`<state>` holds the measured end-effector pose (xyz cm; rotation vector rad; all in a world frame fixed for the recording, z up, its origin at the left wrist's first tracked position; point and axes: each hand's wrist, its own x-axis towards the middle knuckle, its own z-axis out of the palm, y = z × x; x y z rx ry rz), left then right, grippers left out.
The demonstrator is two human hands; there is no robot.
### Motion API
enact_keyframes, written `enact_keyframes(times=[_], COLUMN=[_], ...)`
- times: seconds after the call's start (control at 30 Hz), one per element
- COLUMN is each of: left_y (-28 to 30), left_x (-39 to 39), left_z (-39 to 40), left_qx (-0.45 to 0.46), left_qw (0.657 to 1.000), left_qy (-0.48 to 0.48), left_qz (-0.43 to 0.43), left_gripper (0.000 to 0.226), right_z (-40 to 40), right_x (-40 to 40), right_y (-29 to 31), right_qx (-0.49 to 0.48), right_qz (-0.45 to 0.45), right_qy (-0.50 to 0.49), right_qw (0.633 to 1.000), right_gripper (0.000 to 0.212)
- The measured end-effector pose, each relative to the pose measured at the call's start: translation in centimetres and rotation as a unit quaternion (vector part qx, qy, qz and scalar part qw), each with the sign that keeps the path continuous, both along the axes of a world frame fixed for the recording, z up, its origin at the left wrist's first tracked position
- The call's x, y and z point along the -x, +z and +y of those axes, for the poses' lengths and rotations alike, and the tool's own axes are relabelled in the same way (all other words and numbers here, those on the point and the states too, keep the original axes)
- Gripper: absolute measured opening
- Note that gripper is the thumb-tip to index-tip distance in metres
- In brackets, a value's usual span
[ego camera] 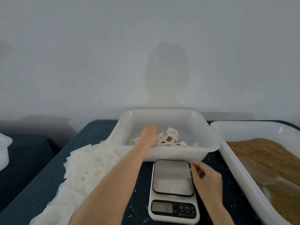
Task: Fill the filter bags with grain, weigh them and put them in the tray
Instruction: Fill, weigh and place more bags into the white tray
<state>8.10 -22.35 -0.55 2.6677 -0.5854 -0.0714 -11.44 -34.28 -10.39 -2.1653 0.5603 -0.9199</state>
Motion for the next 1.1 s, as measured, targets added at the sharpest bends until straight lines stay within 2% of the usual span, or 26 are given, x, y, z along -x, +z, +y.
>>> enact_keyframes(times=[0.17,0.27,0.47,0.6,0.67,0.77,0.83,0.93,1.0,1.1], left_y=[0.7,1.4,3.1,3.5,2.9,0.5,-1.8,-5.2,-6.4,-6.9], left_x=[-0.4,-0.2,0.9,3.3,4.5,5.8,6.4,6.9,7.0,7.1], left_z=[0.2,0.8,5.1,10.9,14.1,18.2,20.3,22.3,22.9,23.1], left_qx=[-0.14,-0.139,-0.024,0.08,0.098,0.064,0.011,-0.087,-0.098,-0.088], left_qw=[0.987,0.987,0.995,0.991,0.987,0.987,0.988,0.986,0.986,0.983], left_qy=[-0.069,-0.077,-0.068,0.001,0.038,0.061,0.067,0.088,0.101,0.089], left_qz=[0.031,-0.006,-0.062,-0.111,-0.119,-0.131,-0.14,-0.113,-0.085,-0.137], left_gripper=[0.033,0.031,0.025,0.022,0.019,0.017,0.015,0.04,0.051,0.042], right_z=[0.2,0.2,0.3,0.6,0.9,1.9,3.2,5.2,6.4,8.0], right_x=[-0.1,0.1,0.1,-0.1,-0.1,0.1,0.5,1.3,1.7,1.8], right_y=[0.2,0.2,0.2,0.7,1.2,2.4,3.3,3.9,3.6,2.6], right_qx=[0.007,0.003,0.01,-0.006,-0.028,-0.003,0.027,0.075,0.082,0.095], right_qz=[0.007,0.004,0.001,0.009,0.003,0.005,0.008,0.019,0.032,0.054], right_qy=[0.009,0.007,0.021,0.044,0.057,0.097,0.133,0.182,0.212,0.25], right_qw=[1.0,1.0,1.0,0.999,0.998,0.995,0.991,0.98,0.973,0.962], right_gripper=[0.011,0.012,0.012,0.013,0.015,0.022,0.035,0.046,0.049,0.047])
